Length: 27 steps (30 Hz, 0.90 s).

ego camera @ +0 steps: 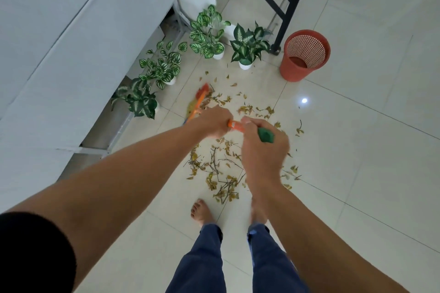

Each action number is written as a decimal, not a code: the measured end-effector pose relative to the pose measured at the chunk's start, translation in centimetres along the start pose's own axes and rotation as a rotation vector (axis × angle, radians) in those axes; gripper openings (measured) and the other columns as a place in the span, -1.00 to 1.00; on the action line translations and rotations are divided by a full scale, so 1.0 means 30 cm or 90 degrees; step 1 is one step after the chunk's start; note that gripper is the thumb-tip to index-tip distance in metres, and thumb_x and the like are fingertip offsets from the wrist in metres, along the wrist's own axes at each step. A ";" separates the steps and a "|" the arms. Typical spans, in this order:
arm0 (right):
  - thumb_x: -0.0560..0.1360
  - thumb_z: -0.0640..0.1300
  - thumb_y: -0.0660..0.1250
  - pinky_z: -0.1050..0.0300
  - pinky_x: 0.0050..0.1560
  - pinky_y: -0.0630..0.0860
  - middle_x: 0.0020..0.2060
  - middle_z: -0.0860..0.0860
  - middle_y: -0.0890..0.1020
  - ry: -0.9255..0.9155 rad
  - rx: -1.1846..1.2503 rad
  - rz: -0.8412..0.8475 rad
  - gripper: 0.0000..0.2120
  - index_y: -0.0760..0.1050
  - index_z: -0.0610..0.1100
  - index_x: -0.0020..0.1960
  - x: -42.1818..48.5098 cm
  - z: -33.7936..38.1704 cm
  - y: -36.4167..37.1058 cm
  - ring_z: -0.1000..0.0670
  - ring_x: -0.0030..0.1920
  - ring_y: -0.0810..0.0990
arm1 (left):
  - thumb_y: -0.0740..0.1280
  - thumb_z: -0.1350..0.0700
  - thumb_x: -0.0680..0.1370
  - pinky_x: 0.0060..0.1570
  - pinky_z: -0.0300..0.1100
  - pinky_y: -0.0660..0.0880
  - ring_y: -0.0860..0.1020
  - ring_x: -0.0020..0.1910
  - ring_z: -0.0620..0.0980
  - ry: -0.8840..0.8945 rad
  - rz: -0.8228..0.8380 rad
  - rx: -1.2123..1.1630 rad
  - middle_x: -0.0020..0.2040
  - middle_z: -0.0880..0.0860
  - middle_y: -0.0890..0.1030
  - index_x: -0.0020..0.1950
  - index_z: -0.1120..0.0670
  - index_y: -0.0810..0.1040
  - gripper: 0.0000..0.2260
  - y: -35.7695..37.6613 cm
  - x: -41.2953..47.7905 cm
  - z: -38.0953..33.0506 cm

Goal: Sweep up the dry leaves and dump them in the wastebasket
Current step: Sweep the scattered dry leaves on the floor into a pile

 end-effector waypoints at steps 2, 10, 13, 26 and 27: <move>0.51 -0.26 0.36 0.30 -0.45 0.44 -0.50 0.02 0.53 -0.016 0.026 -0.005 -0.82 0.67 -0.15 -0.23 -0.030 0.041 -0.070 0.15 -0.49 0.44 | 0.23 0.18 0.58 -0.26 -0.18 0.53 0.52 -0.35 -0.04 0.025 -0.011 0.013 -0.34 -0.01 0.52 -0.33 0.04 0.41 -0.74 -0.013 -0.022 -0.061; 0.49 -0.28 0.36 0.31 -0.49 0.37 -0.56 0.13 0.49 -0.025 0.065 -0.028 -0.83 0.69 -0.18 -0.21 0.080 0.075 0.026 0.15 -0.51 0.39 | 0.24 0.24 0.56 -0.25 -0.15 0.42 0.54 -0.27 0.01 -0.021 -0.060 0.075 -0.29 0.03 0.54 -0.22 0.10 0.51 -0.84 -0.190 0.036 0.002; 0.48 -0.24 0.37 0.28 -0.40 0.44 -0.49 0.02 0.54 -0.024 0.047 -0.049 -0.81 0.66 -0.12 -0.29 0.134 0.042 0.088 0.07 -0.41 0.46 | 0.21 0.24 0.53 -0.27 -0.11 0.43 0.52 -0.25 0.04 -0.027 -0.042 0.073 -0.29 0.05 0.54 -0.29 0.07 0.45 -0.79 -0.195 0.096 0.041; 0.50 -0.26 0.38 0.32 -0.40 0.43 -0.52 0.12 0.51 0.022 0.109 -0.075 -0.83 0.68 -0.16 -0.24 0.070 0.044 -0.094 0.16 -0.45 0.43 | 0.25 0.18 0.57 -0.29 -0.20 0.45 0.48 -0.36 -0.05 0.051 0.005 0.100 -0.32 0.01 0.53 -0.31 0.07 0.44 -0.76 -0.123 0.086 -0.130; 0.50 -0.27 0.37 0.33 -0.43 0.40 -0.54 0.14 0.48 0.021 0.110 -0.074 -0.83 0.67 -0.17 -0.24 0.091 0.047 -0.071 0.16 -0.47 0.40 | 0.25 0.17 0.57 -0.26 -0.16 0.48 0.50 -0.34 -0.04 0.030 -0.001 0.083 -0.29 0.02 0.55 -0.28 0.08 0.48 -0.78 -0.148 0.096 -0.112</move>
Point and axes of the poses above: each hand's wrist, its own x-axis towards the middle knuckle, its own y-axis out of the palm, z = x × y, the point moved 10 cm from there along x, towards the middle knuckle
